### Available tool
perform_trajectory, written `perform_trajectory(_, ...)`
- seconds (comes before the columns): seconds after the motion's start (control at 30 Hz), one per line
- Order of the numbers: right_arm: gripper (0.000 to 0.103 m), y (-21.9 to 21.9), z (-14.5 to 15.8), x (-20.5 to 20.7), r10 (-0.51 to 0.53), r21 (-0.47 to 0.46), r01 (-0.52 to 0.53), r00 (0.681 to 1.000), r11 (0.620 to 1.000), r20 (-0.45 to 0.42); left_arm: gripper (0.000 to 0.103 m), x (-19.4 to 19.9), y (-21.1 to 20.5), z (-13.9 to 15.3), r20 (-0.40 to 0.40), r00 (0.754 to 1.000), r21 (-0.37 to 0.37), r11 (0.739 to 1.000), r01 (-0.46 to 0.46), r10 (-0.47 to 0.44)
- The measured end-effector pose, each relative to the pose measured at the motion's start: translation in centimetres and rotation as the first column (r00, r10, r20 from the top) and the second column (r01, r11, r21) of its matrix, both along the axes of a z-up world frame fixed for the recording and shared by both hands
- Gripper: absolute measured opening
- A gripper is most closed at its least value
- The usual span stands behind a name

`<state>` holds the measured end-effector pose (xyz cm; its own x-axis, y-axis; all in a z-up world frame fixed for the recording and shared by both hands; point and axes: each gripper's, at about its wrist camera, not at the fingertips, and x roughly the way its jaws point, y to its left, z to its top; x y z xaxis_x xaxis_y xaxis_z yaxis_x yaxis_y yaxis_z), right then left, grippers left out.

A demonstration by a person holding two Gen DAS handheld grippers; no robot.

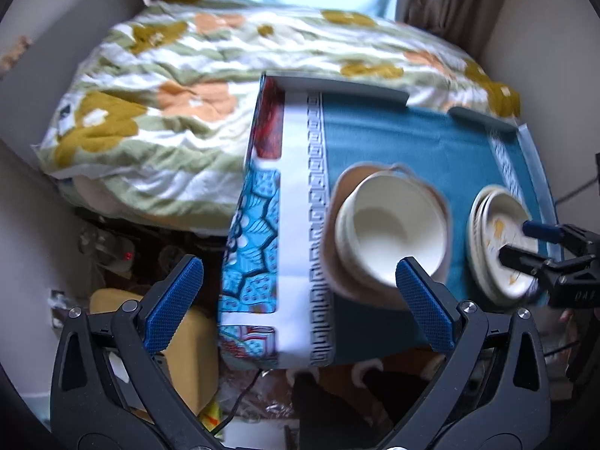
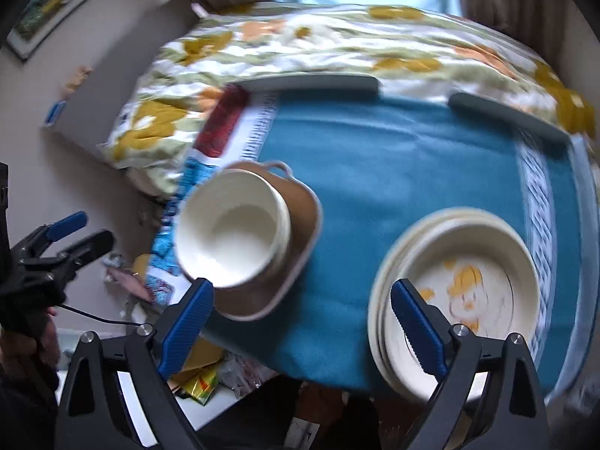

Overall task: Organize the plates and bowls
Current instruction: 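Grip the rim of the nested bowl stack with both grippers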

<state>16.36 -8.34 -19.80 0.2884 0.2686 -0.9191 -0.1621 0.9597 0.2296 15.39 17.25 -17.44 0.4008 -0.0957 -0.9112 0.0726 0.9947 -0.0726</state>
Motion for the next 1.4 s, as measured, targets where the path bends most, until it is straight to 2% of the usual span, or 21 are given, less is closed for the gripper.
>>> perform_trajectory(0.07,0.094,0.3,-0.8,-0.3,-0.054,-0.049,0.054,0.999,0.997,-0.005,0.101,0.7,0.8,-1.3,-0.034,0.998,-0.012,0.999,0.048,-0.048)
perform_trajectory(0.13,0.094,0.8,-2.0,-0.2,-0.082,-0.048,0.081,0.996,0.996,-0.033,0.098,1.6,1.2,-2.7,-0.06,0.993,-0.012,0.995,0.103,-0.104)
perform_trajectory(0.23,0.093,1.6,-3.7,0.1,-0.129,-0.099,0.122,0.99,0.988,-0.065,0.087,3.0,0.8,-4.9,-0.11,0.979,-0.007,0.985,0.173,-0.173)
perform_trajectory(0.33,0.082,2.2,-5.4,0.3,-0.166,-0.118,0.153,0.979,0.981,-0.117,0.084,4.3,0.0,-7.2,-0.162,0.958,0.009,0.97,0.243,-0.238)
perform_trajectory(0.5,0.068,3.0,-6.9,0.8,-0.184,-0.148,0.162,0.971,0.976,-0.152,0.08,5.4,-1.2,-9.5,-0.205,0.923,-0.015,0.944,0.331,-0.326)
perform_trajectory(0.57,0.057,3.3,-7.6,1.0,-0.183,-0.158,0.158,0.97,0.975,-0.161,0.071,6.0,-1.8,-10.1,-0.218,0.909,-0.023,0.933,0.359,-0.355)
perform_trajectory(0.67,0.049,3.6,-8.4,1.6,-0.176,-0.168,0.149,0.972,0.974,-0.157,0.061,6.6,-2.6,-10.8,-0.223,0.891,-0.019,0.915,0.402,-0.396)
perform_trajectory(0.8,0.043,3.6,-9.4,2.0,-0.171,-0.147,0.148,0.973,0.978,-0.153,0.049,7.2,-3.6,-11.7,-0.235,0.865,-0.014,0.891,0.454,-0.444)
perform_trajectory(0.83,0.037,3.7,-9.4,2.0,-0.166,-0.128,0.147,0.974,0.981,-0.152,0.045,7.3,-3.9,-11.9,-0.234,0.86,-0.017,0.887,0.462,-0.453)
perform_trajectory(0.9,0.035,3.7,-9.4,1.9,-0.15,-0.101,0.137,0.978,0.985,-0.141,0.038,7.4,-4.4,-12.2,-0.232,0.852,-0.017,0.878,0.479,-0.469)
perform_trajectory(1.03,0.032,3.2,-9.5,1.8,-0.13,-0.074,0.122,0.984,0.99,-0.119,0.012,7.2,-5.5,-12.5,-0.218,0.835,-0.042,0.86,0.509,-0.505)
perform_trajectory(1.07,0.029,3.2,-9.5,1.7,-0.123,-0.068,0.115,0.986,0.991,-0.116,0.01,7.1,-5.9,-12.5,-0.214,0.83,-0.037,0.853,0.52,-0.515)
perform_trajectory(1.13,0.023,3.5,-9.4,1.6,-0.102,-0.076,0.094,0.989,0.993,-0.103,0.01,6.9,-6.5,-12.4,-0.194,0.83,-0.004,0.847,0.532,-0.523)
perform_trajectory(1.23,0.014,4.1,-9.3,1.5,-0.061,-0.081,0.054,0.995,0.995,-0.075,0.01,6.9,-6.7,-12.4,-0.187,0.837,-0.001,0.853,0.523,-0.514)
perform_trajectory(1.33,0.013,4.7,-9.3,1.7,-0.041,-0.09,0.036,0.998,0.995,-0.056,0.01,6.5,-6.9,-12.3,-0.167,0.839,0.027,0.849,0.528,-0.517)
perform_trajectory(1.4,0.013,5.0,-9.3,1.9,-0.035,-0.088,0.031,0.998,0.996,-0.049,0.01,6.4,-6.8,-12.2,-0.158,0.84,0.013,0.85,0.527,-0.519)
